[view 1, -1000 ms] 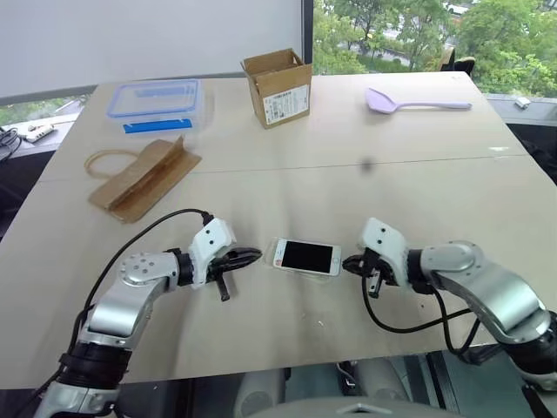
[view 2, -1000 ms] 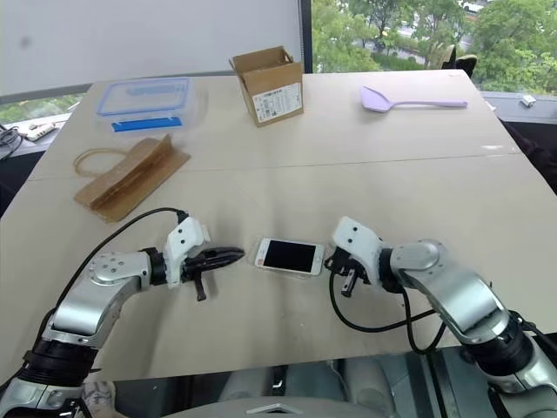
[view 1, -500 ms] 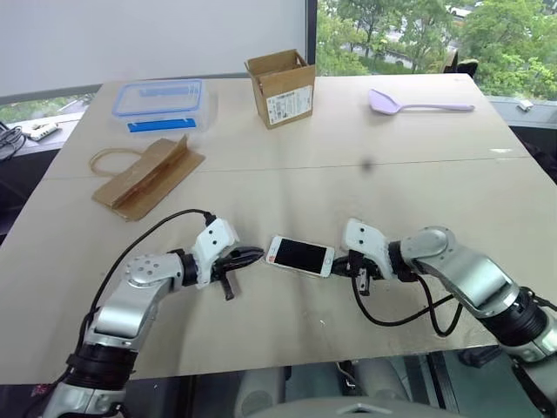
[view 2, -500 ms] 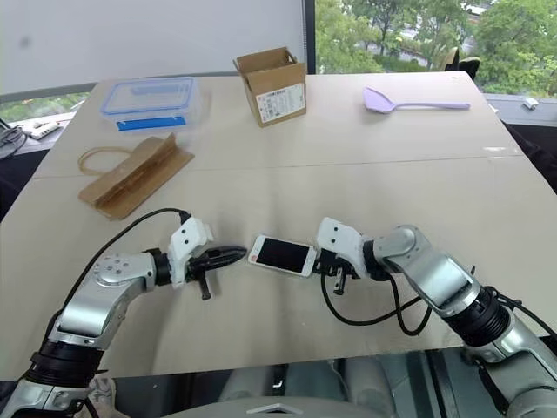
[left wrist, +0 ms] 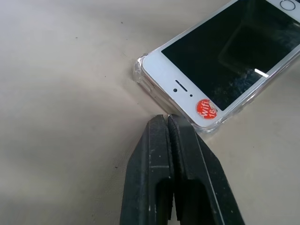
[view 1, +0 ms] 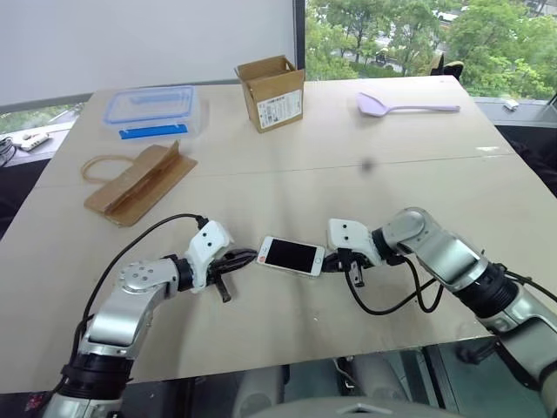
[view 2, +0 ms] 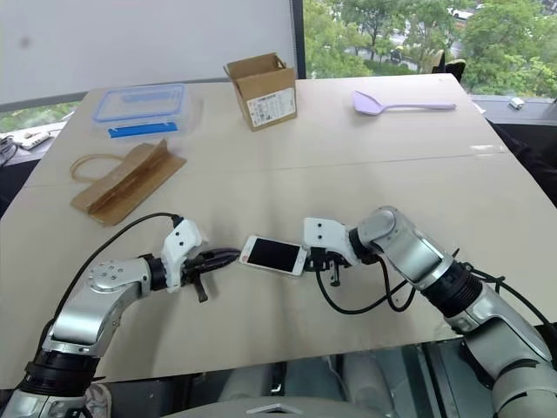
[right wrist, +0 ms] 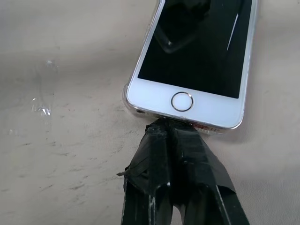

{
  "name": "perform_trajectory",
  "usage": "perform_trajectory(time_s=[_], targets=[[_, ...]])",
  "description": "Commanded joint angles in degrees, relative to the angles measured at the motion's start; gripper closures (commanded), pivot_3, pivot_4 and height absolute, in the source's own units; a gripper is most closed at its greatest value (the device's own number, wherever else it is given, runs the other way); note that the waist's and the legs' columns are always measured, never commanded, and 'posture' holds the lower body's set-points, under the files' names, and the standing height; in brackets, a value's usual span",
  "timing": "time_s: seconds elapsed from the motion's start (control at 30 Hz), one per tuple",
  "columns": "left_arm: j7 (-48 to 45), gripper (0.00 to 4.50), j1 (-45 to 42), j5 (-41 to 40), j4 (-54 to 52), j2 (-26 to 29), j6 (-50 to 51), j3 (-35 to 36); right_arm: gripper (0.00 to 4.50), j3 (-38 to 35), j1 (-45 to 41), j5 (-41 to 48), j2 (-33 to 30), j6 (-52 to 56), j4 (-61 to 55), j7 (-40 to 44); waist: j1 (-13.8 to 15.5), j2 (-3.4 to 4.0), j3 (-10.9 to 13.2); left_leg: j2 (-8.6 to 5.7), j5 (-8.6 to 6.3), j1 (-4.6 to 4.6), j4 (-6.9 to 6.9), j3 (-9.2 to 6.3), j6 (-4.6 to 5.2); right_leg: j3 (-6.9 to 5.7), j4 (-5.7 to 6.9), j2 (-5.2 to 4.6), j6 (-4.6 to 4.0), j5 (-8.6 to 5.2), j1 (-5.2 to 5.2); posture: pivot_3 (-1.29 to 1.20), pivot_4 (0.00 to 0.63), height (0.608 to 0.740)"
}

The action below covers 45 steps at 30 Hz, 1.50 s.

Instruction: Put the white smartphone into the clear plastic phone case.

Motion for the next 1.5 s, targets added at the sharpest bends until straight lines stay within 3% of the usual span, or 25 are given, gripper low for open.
perform_trajectory(time_s=[0.03, 0.27, 0.53, 0.73, 1.1, 1.5], targets=[[-1.0, 4.40, 1.9, -1.4, -4.8, -1.7, 0.6, -4.0, 4.50, 1.4, -1.9, 0.4, 5.7, -3.0, 1.1, 0.7, -0.1, -0.02, 0.0, 0.06, 0.00, 0.04, -0.01, 0.00, 0.00, 0.00, 0.00, 0.03, -0.04, 0.02, 0.00, 0.00, 0.150, 0.740], [-0.2, 4.40, 4.2, -1.7, -5.4, -1.0, 1.0, -1.6, 4.50, -0.7, -1.7, -3.0, 4.5, -5.8, 4.5, 1.9, -0.3, -0.01, 0.0, 0.31, 0.00, 0.22, -0.10, 0.14, 0.00, 0.00, 0.01, 0.20, -0.23, 0.14, -0.02, 0.00, 0.150, 0.740], [-2.8, 4.40, 3.9, -2.3, -2.1, 1.9, -1.4, 1.6, 4.50, -10.5, 4.5, 3.4, -1.1, 2.1, -5.5, 1.0, 0.5, 0.06, 0.1, 0.43, -0.07, -0.28, -0.11, 0.30, -0.11, -0.07, -0.09, 0.08, -0.28, 0.14, -0.39, 0.00, 0.150, 0.740], [-3.8, 4.40, 2.6, -2.7, -1.4, 2.3, -1.2, 1.4, 4.50, -12.8, 9.3, 5.2, -4.0, 6.8, -12.9, -1.3, 0.9, 0.02, 0.1, 0.28, -0.20, -0.38, -0.12, 0.32, -0.31, -0.11, -0.19, 0.08, -0.30, 0.01, -0.41, 0.00, 0.150, 0.740], [-5.2, 4.40, 1.1, -3.2, -1.0, 3.3, -0.7, 1.0, 4.50, -10.9, 9.0, 5.2, -0.9, 7.3, -12.4, -5.1, 0.9, -0.01, 0.2, 0.28, -0.20, -0.38, -0.12, 0.29, -0.31, -0.14, -0.18, 0.09, -0.26, -0.03, -0.41, 0.00, 0.150, 0.740], [-2.9, 4.40, 2.5, -4.5, -5.6, 1.3, 2.2, 0.4, 4.50, -9.2, 5.5, 3.1, 4.0, 1.6, -3.1, -5.6, 0.2, -0.01, 0.2, 0.35, -0.20, -0.19, -0.12, 0.28, -0.31, -0.13, -0.09, 0.15, -0.26, -0.03, -0.33, 0.00, 0.150, 0.740]])
